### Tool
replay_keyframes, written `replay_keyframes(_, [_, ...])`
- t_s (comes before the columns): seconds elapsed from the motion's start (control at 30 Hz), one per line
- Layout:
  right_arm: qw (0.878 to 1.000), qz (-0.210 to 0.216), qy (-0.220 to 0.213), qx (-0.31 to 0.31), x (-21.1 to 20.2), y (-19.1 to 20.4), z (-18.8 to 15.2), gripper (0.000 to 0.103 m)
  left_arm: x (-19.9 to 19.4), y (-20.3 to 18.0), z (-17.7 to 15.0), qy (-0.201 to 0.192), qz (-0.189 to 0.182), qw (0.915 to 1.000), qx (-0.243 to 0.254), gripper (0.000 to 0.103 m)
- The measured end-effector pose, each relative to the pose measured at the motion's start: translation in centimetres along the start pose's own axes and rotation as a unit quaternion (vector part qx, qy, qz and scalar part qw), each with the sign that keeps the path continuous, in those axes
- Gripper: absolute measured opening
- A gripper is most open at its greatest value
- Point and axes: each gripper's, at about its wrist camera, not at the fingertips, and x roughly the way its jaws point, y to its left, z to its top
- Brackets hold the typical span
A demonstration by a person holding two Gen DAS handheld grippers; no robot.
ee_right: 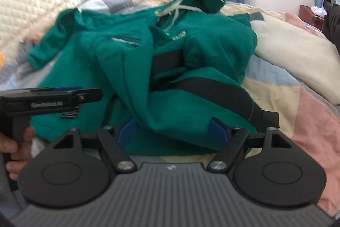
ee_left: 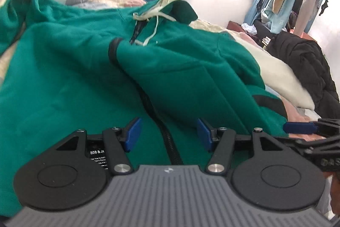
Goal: Fold large clothes
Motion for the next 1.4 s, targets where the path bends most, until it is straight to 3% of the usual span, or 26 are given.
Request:
replay_keyframes(0.1, [0.998, -0.056, 0.004, -0.032, 1.4, -0.1, 0.3, 0.084, 1.0, 0.5, 0.3, -0.002, 0.0, 1.0, 0.008, 0.064])
replay_keyframes(0.2, [0.997, -0.068, 0.004, -0.045, 2.5, -0.6, 0.6, 0.089, 1.6, 1.1, 0.6, -0.012, -0.002, 0.9999, 0.003, 0.064])
replay_keyframes(0.3, [0.995, -0.055, 0.037, -0.071, 3.7, -1.0, 0.6, 0.092, 2.0, 2.0, 1.2, -0.019, -0.002, 0.9998, -0.011, 0.064])
replay_keyframes(0.43, [0.993, -0.07, 0.03, -0.087, 4.3, -1.4, 1.0, 0.092, 2.2, 3.8, 2.0, -0.027, 0.005, 0.999, -0.035, 0.064])
replay_keyframes(0.47, [0.993, -0.057, 0.04, -0.095, 4.6, -1.4, 1.1, 0.093, 2.2, 4.3, 2.2, -0.029, 0.005, 0.9987, -0.042, 0.064])
replay_keyframes(0.53, [0.992, 0.018, 0.069, -0.103, 5.0, -1.6, 1.3, 0.092, 1.9, 5.3, 2.5, -0.032, 0.004, 0.9978, -0.059, 0.064])
replay_keyframes(0.57, [0.991, 0.032, 0.072, -0.111, 5.0, -1.6, 1.3, 0.092, 1.8, 5.8, 2.6, -0.032, 0.003, 0.9973, -0.066, 0.064])
replay_keyframes(0.67, [0.987, -0.011, 0.068, -0.145, 5.2, -1.0, 0.9, 0.092, 1.0, 7.0, 2.7, -0.035, -0.001, 0.9958, -0.085, 0.064])
replay_keyframes(0.87, [0.971, -0.027, 0.089, -0.221, 7.1, 1.4, -0.5, 0.092, -0.2, 7.8, 2.9, -0.061, 0.012, 0.9929, -0.101, 0.064])
replay_keyframes(0.97, [0.972, -0.041, 0.092, -0.214, 7.1, 1.6, -0.8, 0.092, -0.8, 7.9, 3.1, -0.073, 0.018, 0.9923, -0.098, 0.064])
replay_keyframes(1.07, [0.976, -0.026, 0.101, -0.191, 6.5, 1.8, -0.7, 0.062, -1.7, 8.0, 3.0, -0.086, 0.028, 0.9915, -0.093, 0.064])
replay_keyframes(1.1, [0.979, -0.026, 0.101, -0.177, 6.1, 2.0, -0.7, 0.057, -2.0, 8.0, 3.0, -0.09, 0.03, 0.9913, -0.091, 0.064])
replay_keyframes(1.17, [0.985, -0.013, 0.102, -0.141, 5.2, 2.1, -0.4, 0.02, -2.7, 8.1, 3.1, -0.099, 0.035, 0.9907, -0.087, 0.064])
replay_keyframes(1.27, [0.993, 0.028, 0.08, -0.08, 2.5, 2.2, 0.6, 0.012, -3.9, 8.2, 3.0, -0.107, 0.042, 0.99, -0.082, 0.064])
replay_keyframes(1.4, [0.995, 0.095, 0.028, -0.008, -2.6, 2.5, 2.1, 0.011, -5.4, 9.1, 2.9, -0.112, 0.062, 0.9889, -0.074, 0.064])
